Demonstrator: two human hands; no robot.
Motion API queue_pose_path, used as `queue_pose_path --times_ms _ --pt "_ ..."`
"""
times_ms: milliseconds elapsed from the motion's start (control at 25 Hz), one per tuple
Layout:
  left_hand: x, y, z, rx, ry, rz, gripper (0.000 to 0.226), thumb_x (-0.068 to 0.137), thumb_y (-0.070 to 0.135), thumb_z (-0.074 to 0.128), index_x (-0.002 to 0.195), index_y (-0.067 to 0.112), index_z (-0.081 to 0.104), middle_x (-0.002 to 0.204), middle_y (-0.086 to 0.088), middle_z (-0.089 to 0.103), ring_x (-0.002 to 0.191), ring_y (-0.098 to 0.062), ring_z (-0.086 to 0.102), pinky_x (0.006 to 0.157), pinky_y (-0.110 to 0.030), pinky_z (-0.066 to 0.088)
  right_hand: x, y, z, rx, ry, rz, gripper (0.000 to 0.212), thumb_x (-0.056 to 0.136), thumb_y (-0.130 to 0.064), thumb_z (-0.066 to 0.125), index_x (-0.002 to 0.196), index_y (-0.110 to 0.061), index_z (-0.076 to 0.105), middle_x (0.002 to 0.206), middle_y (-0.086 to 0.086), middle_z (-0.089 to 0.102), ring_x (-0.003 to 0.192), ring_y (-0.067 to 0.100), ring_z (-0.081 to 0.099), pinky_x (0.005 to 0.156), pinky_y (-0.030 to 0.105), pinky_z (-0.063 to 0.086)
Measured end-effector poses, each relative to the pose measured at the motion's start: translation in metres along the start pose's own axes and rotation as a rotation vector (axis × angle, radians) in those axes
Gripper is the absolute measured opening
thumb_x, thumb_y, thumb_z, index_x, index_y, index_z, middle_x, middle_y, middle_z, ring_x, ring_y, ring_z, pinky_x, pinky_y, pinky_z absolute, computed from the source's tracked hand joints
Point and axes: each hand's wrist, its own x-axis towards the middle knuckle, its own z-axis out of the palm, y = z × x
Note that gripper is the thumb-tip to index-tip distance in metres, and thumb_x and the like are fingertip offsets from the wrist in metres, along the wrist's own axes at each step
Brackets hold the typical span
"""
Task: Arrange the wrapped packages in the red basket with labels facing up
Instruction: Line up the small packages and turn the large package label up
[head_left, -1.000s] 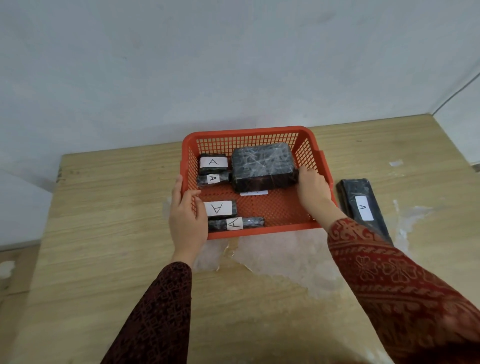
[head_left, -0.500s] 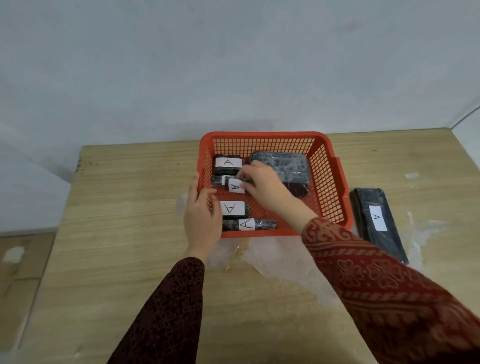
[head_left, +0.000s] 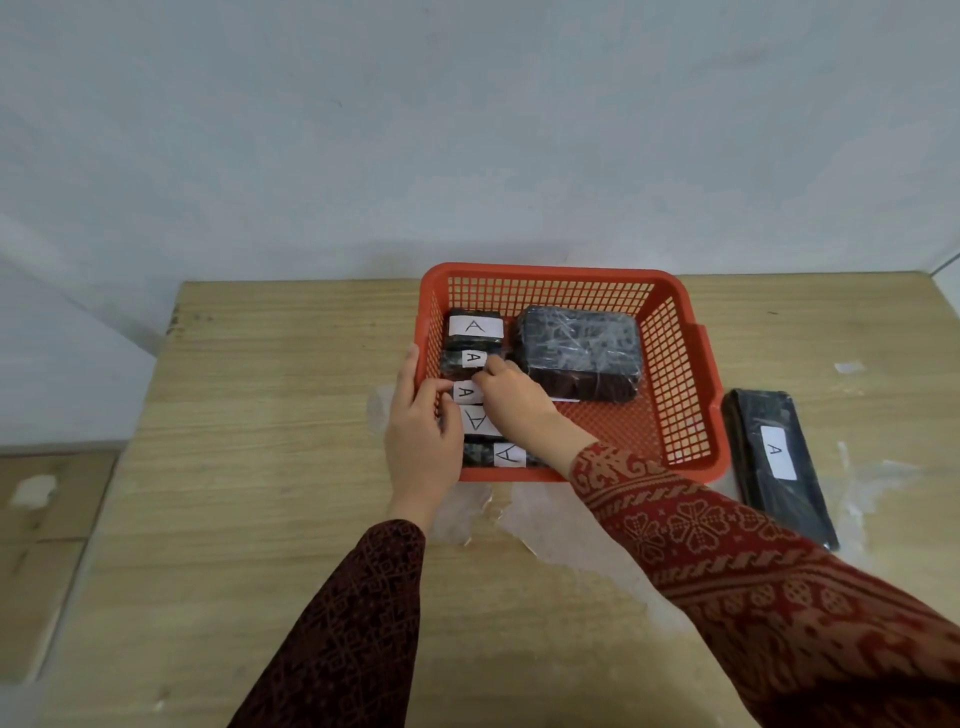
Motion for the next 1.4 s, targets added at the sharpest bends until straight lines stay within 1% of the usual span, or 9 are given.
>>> queue_pose_path --times_ms 120,200,320,440,560,720,880,1240,1400 --pt "-0.001 0.001 -0.002 0.027 -0.024 -0.014 0.013 0.091 0.012 0.054 0.099 0.013 0.064 0.152 -0.005 0.035 0.129 0.0 0.028 0.094 0.002 0.024 -0.005 -0.004 -0.008 0.035 -0.039 -0.007 0.032 0.09 0.003 0.048 0.12 0.0 0.055 0.122 0.016 0.051 0.112 0.033 0.054 0.081 0.043 0.052" --pt "-0.002 0.003 -0.002 0.18 -0.038 0.009 0.017 0.088 0.011 0.057 0.104 0.011 0.064 0.149 -0.009 0.039 0.132 -0.022 0.036 0.106 -0.027 0.033 -0.016 -0.002 -0.017 0.133 0.007 -0.05 0.035 0.091 -0.001 0.048 0.125 -0.004 0.054 0.125 0.014 0.054 0.115 0.03 0.054 0.085 0.044 0.054" --pt "0.004 0.011 0.003 0.508 -0.105 0.128 0.033 0.082 0.009 0.063 0.114 0.008 0.061 0.142 -0.02 0.045 0.133 -0.039 0.036 0.108 -0.055 0.027 -0.045 0.019 -0.03 0.276 0.327 -0.047 0.03 0.088 -0.003 0.054 0.116 -0.007 0.063 0.127 0.012 0.056 0.12 0.028 0.051 0.096 0.042 0.051" --pt "0.014 0.026 0.019 0.52 -0.226 0.263 0.04 0.084 0.014 0.06 0.123 0.006 0.056 0.136 -0.019 0.052 0.133 -0.035 0.037 0.111 -0.051 0.025 -0.07 0.056 -0.037 0.427 0.556 0.244 0.036 0.086 -0.004 0.057 0.121 -0.012 0.057 0.141 0.012 0.043 0.135 0.025 0.035 0.111 0.035 0.03" --pt "0.021 0.041 0.045 0.424 -0.382 0.147 0.048 0.093 0.027 0.048 0.137 0.008 0.043 0.143 -0.016 0.044 0.138 -0.031 0.027 0.112 -0.045 0.022 -0.077 0.092 -0.035 0.627 0.431 0.5 0.06 0.086 -0.008 0.061 0.14 -0.01 0.035 0.15 0.016 0.028 0.14 0.029 0.027 0.116 0.04 0.025" --pt "0.025 0.055 0.074 0.519 -0.475 0.05 0.056 0.098 0.038 0.038 0.145 0.008 0.033 0.154 -0.016 0.028 0.146 -0.03 0.008 0.116 -0.049 0.008 -0.078 0.114 -0.035 0.842 0.199 0.49 0.088 0.082 -0.009 0.069 0.15 -0.008 0.012 0.151 0.016 0.032 0.139 0.028 0.034 0.116 0.041 0.028" --pt "0.034 0.07 0.076 0.117 -0.282 -0.079 0.043 0.095 0.027 0.05 0.131 0.005 0.048 0.127 -0.013 0.058 0.123 -0.029 0.048 0.112 -0.05 0.025 -0.092 0.125 -0.043 0.542 0.315 0.381 0.099 0.072 -0.02 0.08 0.149 -0.019 0.017 0.145 0.015 0.039 0.131 0.031 0.036 0.11 0.047 0.033" --pt "0.04 0.078 0.06 -0.6 -0.35 -0.354 0.035 0.091 0.043 0.056 0.119 0.022 0.055 0.112 0.009 0.061 0.107 -0.008 0.057 0.097 -0.031 0.046 -0.094 0.143 -0.075 0.67 0.35 0.377 0.053 0.09 -0.033 0.061 0.135 -0.011 0.045 0.122 0.014 0.056 0.114 0.028 0.052 0.09 0.032 0.042" --pt "0.031 0.073 0.064 -0.491 -0.341 -0.343 0.043 0.09 0.03 0.062 0.129 0.017 0.051 0.113 0.006 0.059 0.101 -0.008 0.055 0.081 -0.02 0.048 -0.087 0.143 -0.077 0.648 0.344 0.407 0.056 0.09 -0.031 0.061 0.137 -0.009 0.04 0.13 0.013 0.057 0.119 0.03 0.053 0.092 0.035 0.046"
